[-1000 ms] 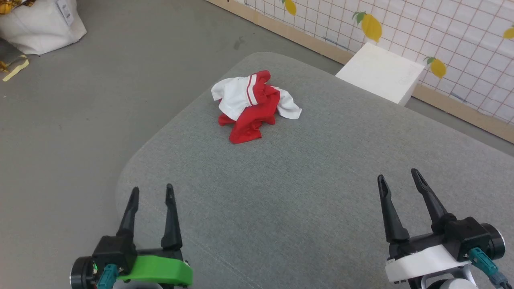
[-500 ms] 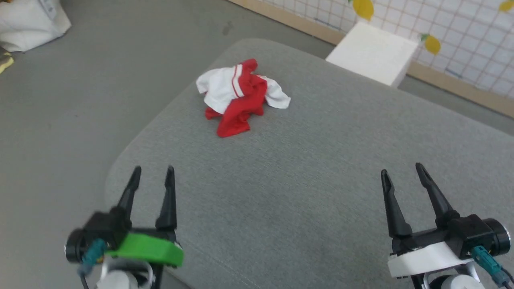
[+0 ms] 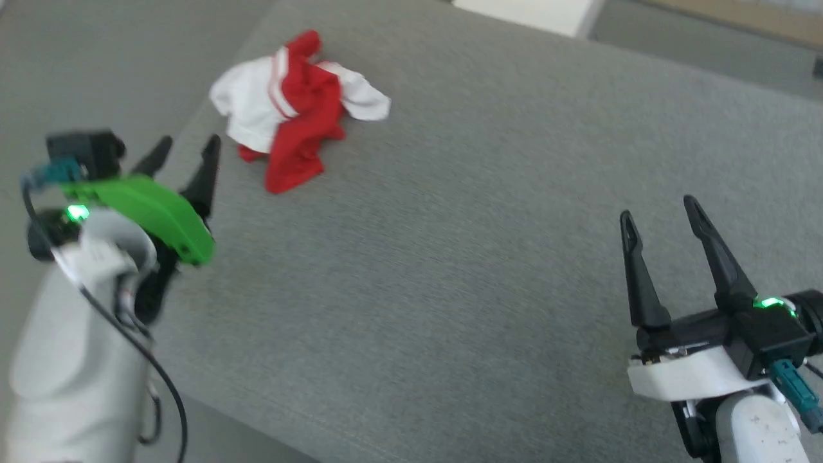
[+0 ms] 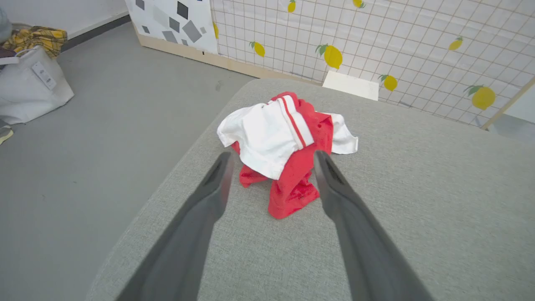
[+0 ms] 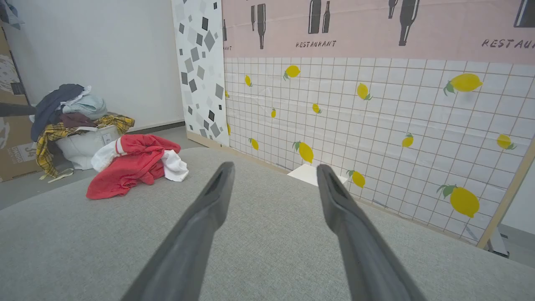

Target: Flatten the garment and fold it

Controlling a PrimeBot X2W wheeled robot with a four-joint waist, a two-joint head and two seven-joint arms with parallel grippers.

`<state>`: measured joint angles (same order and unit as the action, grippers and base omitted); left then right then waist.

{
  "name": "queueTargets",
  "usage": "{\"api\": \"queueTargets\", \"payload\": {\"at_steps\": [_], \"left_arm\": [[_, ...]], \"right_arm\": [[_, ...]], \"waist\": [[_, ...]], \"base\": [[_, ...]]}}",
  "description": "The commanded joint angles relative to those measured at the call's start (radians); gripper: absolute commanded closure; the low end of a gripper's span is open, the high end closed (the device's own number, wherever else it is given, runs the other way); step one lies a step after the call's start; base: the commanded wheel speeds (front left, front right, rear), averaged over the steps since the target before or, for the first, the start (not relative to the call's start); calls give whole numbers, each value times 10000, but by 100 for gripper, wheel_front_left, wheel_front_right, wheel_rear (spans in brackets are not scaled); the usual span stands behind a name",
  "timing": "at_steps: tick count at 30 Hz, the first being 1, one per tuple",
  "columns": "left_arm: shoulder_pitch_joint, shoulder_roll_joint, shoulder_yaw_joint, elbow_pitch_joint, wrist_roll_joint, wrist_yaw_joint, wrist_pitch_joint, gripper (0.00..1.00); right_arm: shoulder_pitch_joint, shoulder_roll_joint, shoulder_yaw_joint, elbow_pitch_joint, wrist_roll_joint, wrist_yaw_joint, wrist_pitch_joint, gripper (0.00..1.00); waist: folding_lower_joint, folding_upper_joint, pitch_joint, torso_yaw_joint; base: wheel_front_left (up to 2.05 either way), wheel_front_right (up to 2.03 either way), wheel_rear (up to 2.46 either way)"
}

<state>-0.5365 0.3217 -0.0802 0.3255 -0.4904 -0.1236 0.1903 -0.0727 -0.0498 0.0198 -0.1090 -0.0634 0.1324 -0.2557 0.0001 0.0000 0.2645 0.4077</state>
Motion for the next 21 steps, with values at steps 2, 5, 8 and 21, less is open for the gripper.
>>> {"api": "queueTargets", "payload": {"at_steps": [2,5,8,21], "left_arm": [[-748,434,-196,390,-409,-65,572,0],[-1706,995,-422,1044,-809,-67,1300,0],[-2546,1382,-576,1763,-1055,-68,1909,0],[-4386,1971,-1218,4292,-1523,-70,3784,0]], "right_arm": [[-290,-4,21,-142,-119,-17,-61,0],[-541,-4,-11,-345,-174,-17,-61,0],[-749,-4,-26,-587,-165,-17,-61,0],[-1120,-4,-10,-1513,-289,-17,-14,0]], "waist": [[-1,0,1505,-1323],[-1,0,2060,-1656],[-1,0,2541,-1944],[-1,0,3705,-2605]], "base": [[0,0,0],[0,0,0],[0,0,0],[0,0,0]]}}
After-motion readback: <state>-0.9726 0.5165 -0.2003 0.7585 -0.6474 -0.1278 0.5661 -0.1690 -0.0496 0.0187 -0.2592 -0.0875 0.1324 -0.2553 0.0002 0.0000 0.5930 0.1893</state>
